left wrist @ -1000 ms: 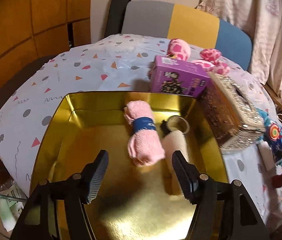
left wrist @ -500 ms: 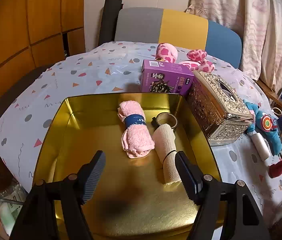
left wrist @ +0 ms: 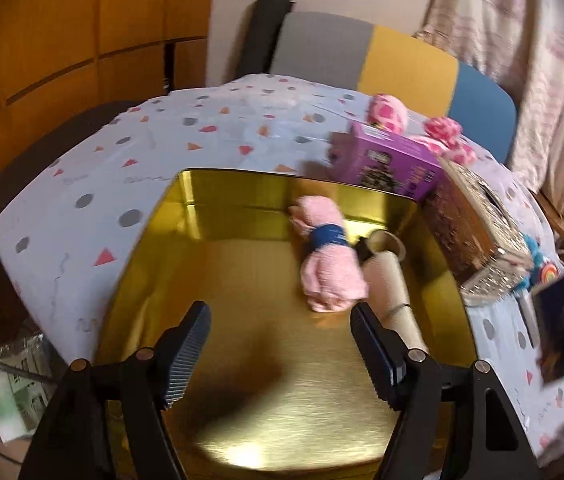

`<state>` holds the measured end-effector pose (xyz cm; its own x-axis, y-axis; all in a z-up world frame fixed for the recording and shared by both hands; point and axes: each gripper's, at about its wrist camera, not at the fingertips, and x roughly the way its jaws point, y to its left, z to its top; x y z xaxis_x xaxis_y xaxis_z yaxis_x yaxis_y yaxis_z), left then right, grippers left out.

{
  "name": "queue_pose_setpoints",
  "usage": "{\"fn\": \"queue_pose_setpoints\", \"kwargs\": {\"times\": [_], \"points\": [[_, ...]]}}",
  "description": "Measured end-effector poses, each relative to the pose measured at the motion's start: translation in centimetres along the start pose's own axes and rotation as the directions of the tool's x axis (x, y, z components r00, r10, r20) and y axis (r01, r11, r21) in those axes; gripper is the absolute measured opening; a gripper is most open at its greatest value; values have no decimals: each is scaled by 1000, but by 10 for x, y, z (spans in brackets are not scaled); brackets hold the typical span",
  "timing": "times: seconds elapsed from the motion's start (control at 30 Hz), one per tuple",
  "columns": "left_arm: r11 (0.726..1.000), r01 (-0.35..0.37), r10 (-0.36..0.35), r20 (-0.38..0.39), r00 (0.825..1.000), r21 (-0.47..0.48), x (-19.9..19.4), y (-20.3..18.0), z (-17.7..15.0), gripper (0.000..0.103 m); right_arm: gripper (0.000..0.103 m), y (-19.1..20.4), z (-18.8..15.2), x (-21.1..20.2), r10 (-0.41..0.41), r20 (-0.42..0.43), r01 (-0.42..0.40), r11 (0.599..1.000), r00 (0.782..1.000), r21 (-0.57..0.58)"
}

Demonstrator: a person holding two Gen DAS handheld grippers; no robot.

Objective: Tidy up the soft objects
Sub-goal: 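Lower the blue tissue pack into the gold tray and open the right tool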

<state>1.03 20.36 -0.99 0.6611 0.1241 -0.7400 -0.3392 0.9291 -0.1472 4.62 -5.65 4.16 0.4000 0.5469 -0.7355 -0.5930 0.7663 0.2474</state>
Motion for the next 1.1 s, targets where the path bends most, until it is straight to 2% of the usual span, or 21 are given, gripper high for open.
{"fn": "queue_pose_setpoints", "kwargs": {"times": [0.1, 0.23, 0.33, 0.37, 0.47, 0.53, 0.8, 0.97, 1.1], "points": [[999, -28, 28, 3, 1000, -31, -2, 18, 0, 73, 23, 30, -3, 31, 72, -67, -74, 997, 995, -35], [997, -48, 47, -3, 999, -57, -4, 35, -4, 73, 24, 54, -10, 66, 116, -170, -129, 989, 979, -69], [996, -49, 48, -7, 999, -76, -4, 41, -6, 74, 28, 63, -18, 88, 42, -233, -71, 991, 971, -117], [996, -48, 47, -9, 999, -79, -3, 42, -6, 74, 33, 64, -22, 92, 21, -241, -53, 991, 970, -124], [997, -39, 39, -9, 999, -69, -2, 38, -7, 74, 44, 58, -27, 95, -51, -228, 19, 990, 972, -137], [998, -35, 35, -11, 999, -55, -1, 32, -8, 74, 48, 54, -27, 90, -61, -209, 33, 990, 976, -135], [1000, -10, 10, 4, 1000, 5, -5, 12, -10, 74, 49, 28, -21, 55, -55, -106, 50, 997, 993, -50], [999, 18, -18, 8, 1000, 34, -9, 0, -8, 74, 49, -2, -25, 35, -135, -68, 136, 991, 989, 14], [996, 47, -49, 32, 998, 81, -18, -15, -4, 74, 49, -39, -29, 19, -219, -53, 224, 970, 974, 91]]}}
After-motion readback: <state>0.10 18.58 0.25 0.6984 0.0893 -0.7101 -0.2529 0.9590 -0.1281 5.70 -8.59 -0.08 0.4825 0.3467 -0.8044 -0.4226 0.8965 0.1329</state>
